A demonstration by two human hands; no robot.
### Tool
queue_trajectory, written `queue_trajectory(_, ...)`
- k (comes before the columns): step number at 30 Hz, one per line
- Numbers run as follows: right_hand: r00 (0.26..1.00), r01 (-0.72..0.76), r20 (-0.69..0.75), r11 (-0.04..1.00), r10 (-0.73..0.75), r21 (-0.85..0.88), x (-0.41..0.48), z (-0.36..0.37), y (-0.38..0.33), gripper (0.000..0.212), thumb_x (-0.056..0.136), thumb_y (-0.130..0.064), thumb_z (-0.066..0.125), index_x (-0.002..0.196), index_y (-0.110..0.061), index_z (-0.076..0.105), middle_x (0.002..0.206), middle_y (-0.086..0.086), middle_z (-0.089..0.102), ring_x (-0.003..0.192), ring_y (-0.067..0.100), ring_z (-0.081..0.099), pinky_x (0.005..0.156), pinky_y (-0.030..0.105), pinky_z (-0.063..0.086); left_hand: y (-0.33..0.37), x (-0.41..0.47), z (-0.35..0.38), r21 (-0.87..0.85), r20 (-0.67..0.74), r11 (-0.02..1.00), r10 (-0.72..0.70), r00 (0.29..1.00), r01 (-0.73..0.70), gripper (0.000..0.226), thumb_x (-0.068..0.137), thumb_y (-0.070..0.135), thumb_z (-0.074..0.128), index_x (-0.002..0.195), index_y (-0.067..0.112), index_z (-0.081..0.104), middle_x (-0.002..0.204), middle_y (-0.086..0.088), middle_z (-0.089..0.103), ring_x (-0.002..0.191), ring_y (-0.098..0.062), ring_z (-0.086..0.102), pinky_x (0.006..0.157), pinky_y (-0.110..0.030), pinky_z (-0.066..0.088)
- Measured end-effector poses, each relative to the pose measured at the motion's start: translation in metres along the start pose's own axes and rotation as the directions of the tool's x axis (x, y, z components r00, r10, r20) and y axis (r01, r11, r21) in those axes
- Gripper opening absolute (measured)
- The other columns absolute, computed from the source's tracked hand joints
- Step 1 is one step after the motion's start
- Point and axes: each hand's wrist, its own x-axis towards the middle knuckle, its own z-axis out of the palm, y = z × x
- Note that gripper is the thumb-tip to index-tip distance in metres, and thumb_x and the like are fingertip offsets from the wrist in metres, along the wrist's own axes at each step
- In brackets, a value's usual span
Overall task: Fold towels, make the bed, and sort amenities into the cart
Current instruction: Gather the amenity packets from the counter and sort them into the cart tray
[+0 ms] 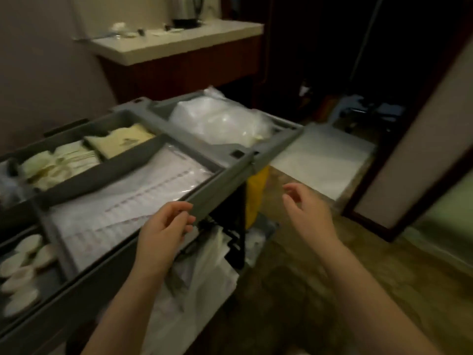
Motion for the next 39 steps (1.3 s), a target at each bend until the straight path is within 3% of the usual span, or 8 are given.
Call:
queue_trajectory(6,0.906,-0.384,-0.18,0.923,0.384,0.035,-0.028,-0.08,0.139,0.031,0.097,-0.029,0.05,0.127,-0.023,0.054,0.121,-0.004,0.06,0.105,0.01,0.054,0.089,0.027,0.044,0.006,0.026,0.16,0.1,0.348,0.994,0.011,0.937,-0.049,0.021,0.096,0.008,0.049,0.091,0.023,0.064,0.084,-0.003,0.066,0.078,-0.015,0.061,0.067,-0.025,0.047)
queue_trajectory(11,0.805,-0.534,-0.253,0.841,0.536,0.084,0.004,-0.142,0.238,0.031,0.097,-0.027,0.051,0.127,-0.02,0.055,0.118,0.0,0.062,0.094,0.008,0.051,0.079,0.022,0.038,0.006,0.062,0.317,0.162,0.502,0.985,-0.023,0.865,-0.068,0.022,0.095,0.008,0.051,0.087,0.025,0.062,0.082,-0.001,0.066,0.078,-0.014,0.061,0.064,-0.022,0.044)
queue_trajectory(16,0.856,-0.472,-0.213,0.88,0.472,0.054,0.109,-0.206,0.279,0.032,0.098,-0.028,0.048,0.129,-0.022,0.054,0.103,-0.008,0.06,0.087,0.006,0.054,0.07,0.019,0.041,0.018,0.124,0.425,0.218,0.47,0.974,-0.047,0.881,-0.064,0.02,0.094,0.012,0.052,0.087,0.026,0.063,0.082,0.003,0.066,0.087,-0.018,0.064,0.082,-0.036,0.05)
queue_trajectory(21,0.95,-0.294,-0.097,0.954,0.298,0.051,0.222,-0.237,0.267,0.028,0.099,-0.029,0.046,0.125,-0.026,0.054,0.086,-0.017,0.057,0.07,-0.002,0.053,0.054,0.01,0.036,0.022,0.192,0.467,0.319,0.328,0.948,-0.12,0.937,0.01,0.02,0.093,0.014,0.055,0.083,0.031,0.062,0.087,-0.002,0.066,0.088,-0.025,0.063,0.08,-0.042,0.05)
queue_trajectory(27,0.997,-0.079,0.006,0.997,0.079,0.011,0.381,-0.236,0.267,0.027,0.099,-0.028,0.046,0.125,-0.027,0.053,0.098,-0.011,0.06,0.087,0.0,0.055,0.068,0.009,0.041,0.038,0.303,0.541,0.251,0.199,0.966,-0.117,0.973,0.065,0.015,0.093,0.018,0.055,0.09,0.032,0.061,0.094,0.001,0.064,0.088,-0.018,0.062,0.08,-0.038,0.055)
queue_trajectory(30,0.999,-0.036,-0.018,0.999,0.036,-0.014,0.475,-0.238,0.28,0.027,0.098,-0.027,0.047,0.123,-0.027,0.055,0.098,-0.011,0.06,0.089,0.004,0.056,0.076,0.022,0.049,0.08,0.387,0.615,0.179,0.26,0.984,-0.028,0.965,-0.019,0.014,0.097,0.019,0.05,0.102,0.023,0.062,0.095,0.005,0.063,0.083,-0.006,0.059,0.066,-0.017,0.046)
queue_trajectory(34,0.992,-0.096,-0.088,0.994,0.092,-0.049,0.598,-0.265,0.304,0.025,0.096,-0.027,0.049,0.12,-0.029,0.057,0.092,-0.015,0.058,0.082,0.003,0.054,0.067,0.02,0.042,0.185,0.507,0.687,0.045,0.308,0.982,0.16,0.938,-0.182,0.016,0.096,0.019,0.049,0.106,0.026,0.059,0.091,0.009,0.063,0.085,-0.003,0.06,0.068,-0.016,0.049)
queue_trajectory(39,0.982,-0.129,-0.142,0.991,0.124,-0.027,0.719,-0.273,0.324,0.023,0.096,-0.025,0.049,0.117,-0.027,0.058,0.086,-0.015,0.057,0.074,-0.001,0.052,0.054,0.011,0.034,0.231,0.616,0.69,0.108,0.27,0.947,0.266,0.925,-0.304,0.016,0.096,0.023,0.051,0.101,0.035,0.06,0.091,0.012,0.065,0.083,0.0,0.061,0.071,-0.019,0.049)
